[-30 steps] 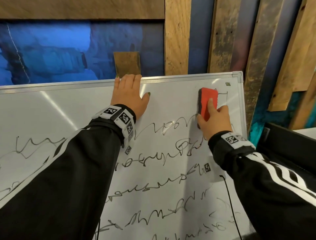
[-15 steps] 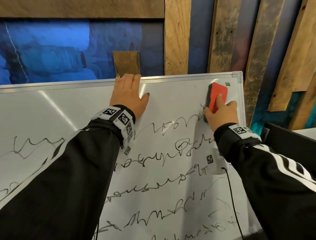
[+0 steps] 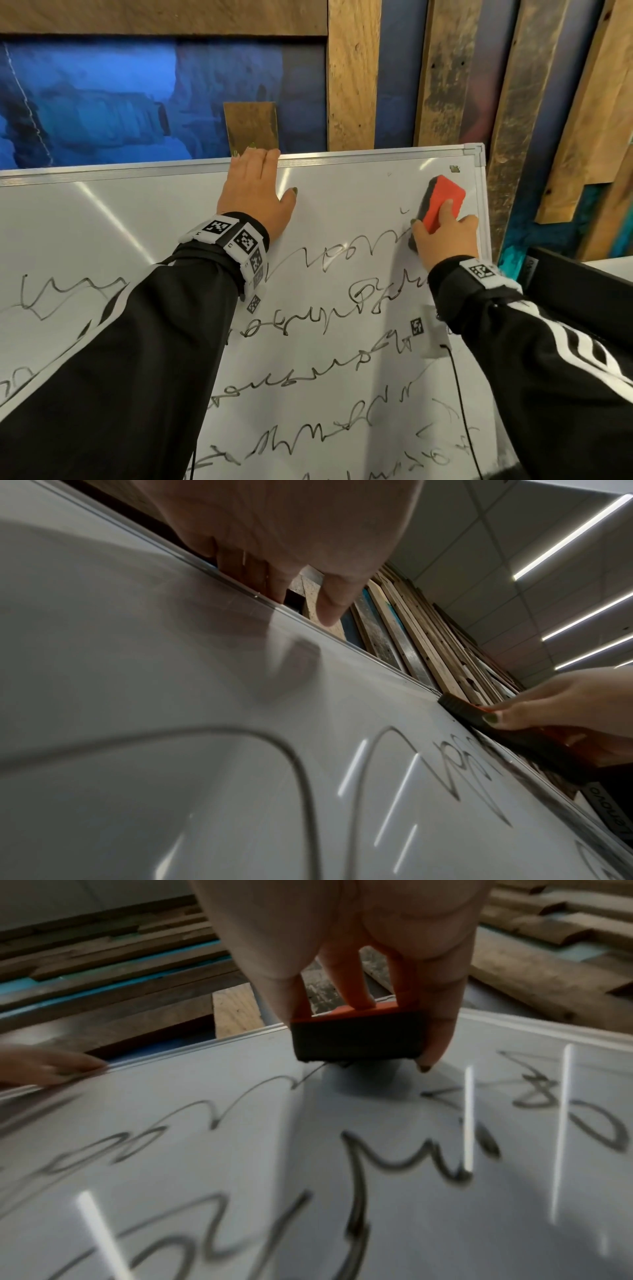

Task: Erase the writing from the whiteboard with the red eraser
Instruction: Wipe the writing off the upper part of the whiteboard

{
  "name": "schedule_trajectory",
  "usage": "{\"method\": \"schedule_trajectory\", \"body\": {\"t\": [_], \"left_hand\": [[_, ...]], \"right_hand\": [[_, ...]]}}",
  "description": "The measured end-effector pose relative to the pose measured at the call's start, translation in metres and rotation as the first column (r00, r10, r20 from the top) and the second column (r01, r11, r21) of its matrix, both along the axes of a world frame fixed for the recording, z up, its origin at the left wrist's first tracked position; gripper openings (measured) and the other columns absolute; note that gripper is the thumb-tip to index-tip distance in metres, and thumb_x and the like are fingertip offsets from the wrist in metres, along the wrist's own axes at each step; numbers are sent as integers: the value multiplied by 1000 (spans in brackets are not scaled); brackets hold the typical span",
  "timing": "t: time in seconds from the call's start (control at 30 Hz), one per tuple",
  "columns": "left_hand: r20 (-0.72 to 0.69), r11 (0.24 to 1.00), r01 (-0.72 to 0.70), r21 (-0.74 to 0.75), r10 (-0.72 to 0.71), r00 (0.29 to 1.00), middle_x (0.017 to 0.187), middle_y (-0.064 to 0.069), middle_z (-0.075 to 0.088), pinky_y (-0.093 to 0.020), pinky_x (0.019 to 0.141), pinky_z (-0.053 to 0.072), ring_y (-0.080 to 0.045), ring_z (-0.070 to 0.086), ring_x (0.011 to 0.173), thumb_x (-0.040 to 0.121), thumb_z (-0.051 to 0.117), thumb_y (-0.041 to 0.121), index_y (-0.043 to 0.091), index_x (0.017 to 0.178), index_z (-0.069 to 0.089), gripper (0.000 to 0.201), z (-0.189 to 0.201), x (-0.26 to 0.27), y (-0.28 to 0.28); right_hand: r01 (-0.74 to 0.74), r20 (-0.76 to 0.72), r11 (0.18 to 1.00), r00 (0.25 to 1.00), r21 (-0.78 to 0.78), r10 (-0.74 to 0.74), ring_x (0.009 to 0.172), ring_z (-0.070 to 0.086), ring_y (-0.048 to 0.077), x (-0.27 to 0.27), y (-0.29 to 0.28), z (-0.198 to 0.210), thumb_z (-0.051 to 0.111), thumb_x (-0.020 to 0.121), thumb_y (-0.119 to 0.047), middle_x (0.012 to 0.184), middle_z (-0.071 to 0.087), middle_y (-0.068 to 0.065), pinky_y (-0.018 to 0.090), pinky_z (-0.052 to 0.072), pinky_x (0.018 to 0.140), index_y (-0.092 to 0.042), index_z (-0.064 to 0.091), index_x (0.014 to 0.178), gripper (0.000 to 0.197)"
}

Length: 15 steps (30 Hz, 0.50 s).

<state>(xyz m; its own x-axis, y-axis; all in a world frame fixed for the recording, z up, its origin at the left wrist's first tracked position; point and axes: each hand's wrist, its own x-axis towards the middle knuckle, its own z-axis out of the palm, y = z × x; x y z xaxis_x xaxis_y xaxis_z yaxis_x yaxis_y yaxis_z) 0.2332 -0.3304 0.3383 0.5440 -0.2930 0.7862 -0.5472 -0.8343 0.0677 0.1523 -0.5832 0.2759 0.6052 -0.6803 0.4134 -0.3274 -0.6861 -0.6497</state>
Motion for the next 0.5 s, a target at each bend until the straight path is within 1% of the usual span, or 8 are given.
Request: {"method": "schedule_trajectory", "body": {"t": [0.1,0.17,0.3,0.37,0.43,0.5], "left_hand": [[-7,1000,-1,-5,1,1000,143,-9,33,-38,115,11,-27,23,136,91,47,35,12,142,29,59,-1,0,0],[-17,1000,-4,-1,4,1000,144,-9,32,-39,115,12,-27,23,136,91,47,36,12,142,28,59,-1,1,0],[-27,1000,-12,0,12,1000,144,-9,32,-39,115,12,-27,23,136,91,47,37,13,142,28,60,-1,1,0],[-23,1000,-9,-4,8,1000,144,-9,32,-39,115,12,-27,23,136,91,47,37,12,142,29,60,-1,1,0],[-23,1000,-11,-2,11,1000,144,-9,32,-39,115,12,-28,22,136,91,47,37,12,142,28,60,-1,0,-1],[-25,1000,-14,4,14,1000,144,-10,32,-39,116,12,-28,22,136,91,47,36,11,142,28,60,-2,1,0]], "right_hand": [[-41,-11,999,999,-36,40,105,47,33,-6,10,-16,46,92,-44,123,32,16,40,44,96,-21,11,149,70],[-35,-3,998,999,-46,35,105,47,32,-7,3,-11,46,93,-44,122,32,16,40,44,95,-21,11,149,70],[-2,-16,1000,1000,-20,2,108,46,35,-4,-14,12,46,93,-45,128,32,19,40,41,95,-20,12,149,70],[-13,-22,1000,1000,-18,13,105,46,33,-9,-6,8,46,93,-44,127,33,18,39,43,93,-21,12,149,70],[-78,-5,997,997,-25,78,99,46,27,-17,12,-7,47,92,-44,123,33,14,36,45,90,-23,12,148,70],[-182,2,981,983,-60,183,96,45,21,-26,33,-29,48,91,-43,118,32,9,31,46,88,-25,10,148,71]]}}
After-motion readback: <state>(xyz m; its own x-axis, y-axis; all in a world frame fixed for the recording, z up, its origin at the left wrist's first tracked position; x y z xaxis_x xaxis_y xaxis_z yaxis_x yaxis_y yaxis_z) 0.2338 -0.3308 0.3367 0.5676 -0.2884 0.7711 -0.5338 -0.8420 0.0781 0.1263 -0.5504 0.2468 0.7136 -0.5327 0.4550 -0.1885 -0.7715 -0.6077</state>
